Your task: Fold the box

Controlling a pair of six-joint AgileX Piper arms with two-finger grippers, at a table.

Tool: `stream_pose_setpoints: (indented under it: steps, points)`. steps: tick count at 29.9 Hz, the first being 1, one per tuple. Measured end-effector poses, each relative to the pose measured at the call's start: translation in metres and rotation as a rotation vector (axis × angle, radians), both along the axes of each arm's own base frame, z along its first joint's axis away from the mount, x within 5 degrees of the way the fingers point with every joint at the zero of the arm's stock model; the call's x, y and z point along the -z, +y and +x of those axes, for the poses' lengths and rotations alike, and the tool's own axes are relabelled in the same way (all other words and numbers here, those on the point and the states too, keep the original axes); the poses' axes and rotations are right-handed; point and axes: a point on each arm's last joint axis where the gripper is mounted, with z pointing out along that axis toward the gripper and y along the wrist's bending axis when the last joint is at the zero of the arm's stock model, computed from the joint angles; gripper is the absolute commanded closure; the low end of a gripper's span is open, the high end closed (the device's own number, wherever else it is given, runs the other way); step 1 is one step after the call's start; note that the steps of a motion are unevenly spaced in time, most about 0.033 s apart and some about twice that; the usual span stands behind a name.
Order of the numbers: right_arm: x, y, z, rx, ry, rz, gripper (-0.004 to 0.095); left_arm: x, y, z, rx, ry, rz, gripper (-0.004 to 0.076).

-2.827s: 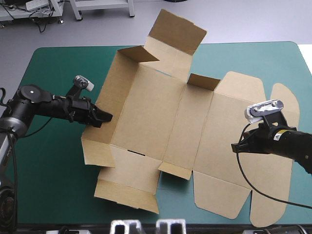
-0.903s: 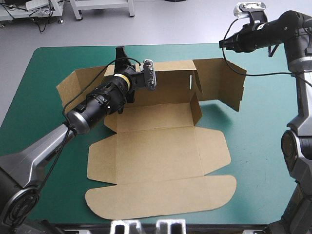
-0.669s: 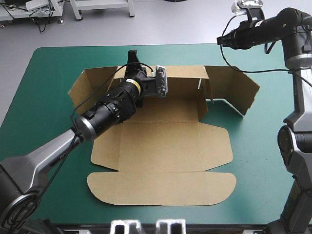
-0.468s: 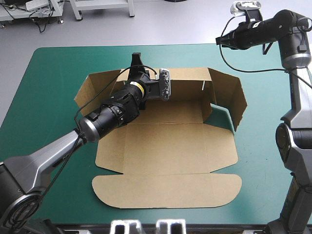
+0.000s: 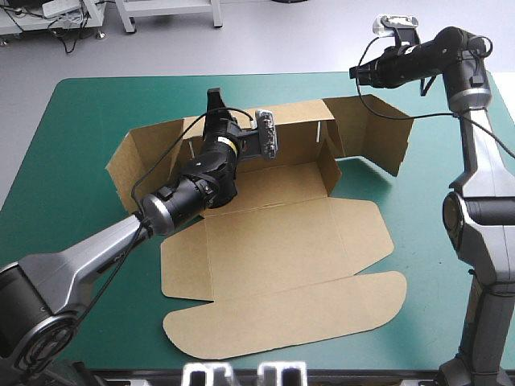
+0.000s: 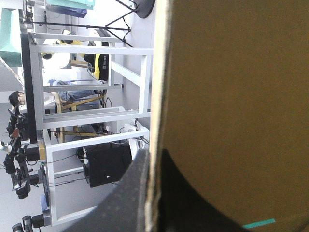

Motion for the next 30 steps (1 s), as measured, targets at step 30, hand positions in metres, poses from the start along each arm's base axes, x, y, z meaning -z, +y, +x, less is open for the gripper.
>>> stream_pose_setpoints:
  steps: [30]
  points:
    - [0.043, 0.002, -0.013, -0.091, 0.212, -0.035, 0.0927, 0.008, -0.006, 0.003, 0.017, 0.01, -0.009, 0.0733]
